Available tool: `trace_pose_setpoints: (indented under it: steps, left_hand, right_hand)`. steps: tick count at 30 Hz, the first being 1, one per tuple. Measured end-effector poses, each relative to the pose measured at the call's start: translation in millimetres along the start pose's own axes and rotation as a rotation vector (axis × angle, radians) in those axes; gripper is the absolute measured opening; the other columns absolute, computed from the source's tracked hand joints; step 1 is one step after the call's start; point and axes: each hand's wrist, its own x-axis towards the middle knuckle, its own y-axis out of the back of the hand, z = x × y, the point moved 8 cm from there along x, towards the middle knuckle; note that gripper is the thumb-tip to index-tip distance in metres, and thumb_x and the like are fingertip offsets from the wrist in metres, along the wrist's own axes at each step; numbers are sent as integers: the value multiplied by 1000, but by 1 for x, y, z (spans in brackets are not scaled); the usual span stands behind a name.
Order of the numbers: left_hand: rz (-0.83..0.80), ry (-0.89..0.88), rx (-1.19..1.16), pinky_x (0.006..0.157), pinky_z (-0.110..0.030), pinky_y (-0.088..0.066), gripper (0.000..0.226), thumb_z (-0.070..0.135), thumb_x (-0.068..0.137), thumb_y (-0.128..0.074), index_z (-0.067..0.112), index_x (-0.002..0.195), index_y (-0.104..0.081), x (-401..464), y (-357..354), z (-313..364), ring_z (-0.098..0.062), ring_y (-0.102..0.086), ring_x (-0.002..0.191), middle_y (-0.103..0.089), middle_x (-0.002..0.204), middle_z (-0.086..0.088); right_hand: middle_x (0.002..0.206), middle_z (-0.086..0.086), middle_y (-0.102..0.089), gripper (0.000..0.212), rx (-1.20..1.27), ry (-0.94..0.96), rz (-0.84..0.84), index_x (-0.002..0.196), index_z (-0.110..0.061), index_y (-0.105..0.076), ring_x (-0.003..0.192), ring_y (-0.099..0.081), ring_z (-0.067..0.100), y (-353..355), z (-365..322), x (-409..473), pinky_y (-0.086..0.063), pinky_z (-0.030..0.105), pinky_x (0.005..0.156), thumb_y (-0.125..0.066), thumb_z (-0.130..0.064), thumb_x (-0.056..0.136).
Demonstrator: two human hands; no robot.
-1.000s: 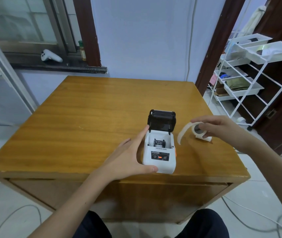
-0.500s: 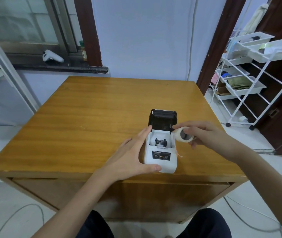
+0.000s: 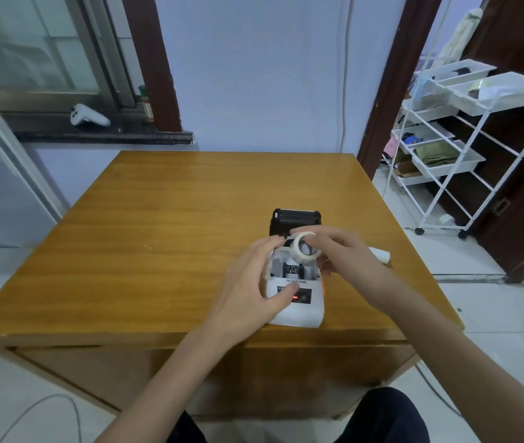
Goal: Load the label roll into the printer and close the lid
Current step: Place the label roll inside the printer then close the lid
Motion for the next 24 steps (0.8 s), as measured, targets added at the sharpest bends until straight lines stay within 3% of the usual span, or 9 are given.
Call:
trace_pose_setpoints:
  steps: [3,5,9,13,17,21,24]
  left_hand:
    - [100,-75,-45,105,-35,-42,32,25,91,-61,22,123,-59,1,0,8,-4,-48,126,-55,133,10]
    - [147,-126,-55,102,-28,-42,25,27,93,-54,17,112,-67,1,1,12,-4,-52,121,-60,127,9]
    - [160,-205,-38,99,-11,-35,25,26,94,-51,15,102,-71,2,3,25,-2,-52,119,-58,125,13]
    - [126,-210,-57,100,-20,-42,24,28,93,-52,17,105,-70,4,-1,26,0,-51,123,-57,129,14]
    - [90,-220,-38,102,-25,-41,29,33,88,-60,19,112,-69,3,-6,24,-1,-50,127,-53,140,11]
    - [9,-230,14,106,-31,-39,39,39,85,-62,17,116,-68,2,-12,24,-8,-48,129,-51,144,9]
    - [0,-209,-12,105,-33,-41,34,32,85,-55,15,110,-69,0,-9,19,-8,-48,129,-52,141,10]
  right_hand:
    - [105,19,-70,29,57,-18,0,106,-24,-77,74,-57,21,-1,1,-1,-51,29,63,-50,-20,98]
    - [107,22,-68,28,137,-51,-2,109,-19,-76,75,-58,22,2,2,-3,-54,29,67,-50,-18,98]
    - [106,20,-63,29,313,-132,-35,116,-10,-72,72,-57,20,4,7,-6,-58,29,68,-50,-17,98]
    - [117,26,-66,29,352,-180,-33,119,-7,-69,84,-60,28,3,12,-8,-61,30,73,-49,-15,99]
    - [106,19,-67,31,421,-198,-79,121,-6,-67,82,-63,25,1,11,-7,-59,30,74,-54,-21,97]
    - [109,17,-71,30,183,-174,-129,117,-14,-68,92,-68,28,-1,11,-5,-57,41,88,-65,-27,91]
    - [113,20,-69,28,117,-213,-114,118,-16,-66,99,-72,28,-1,13,-2,-60,34,83,-67,-17,90]
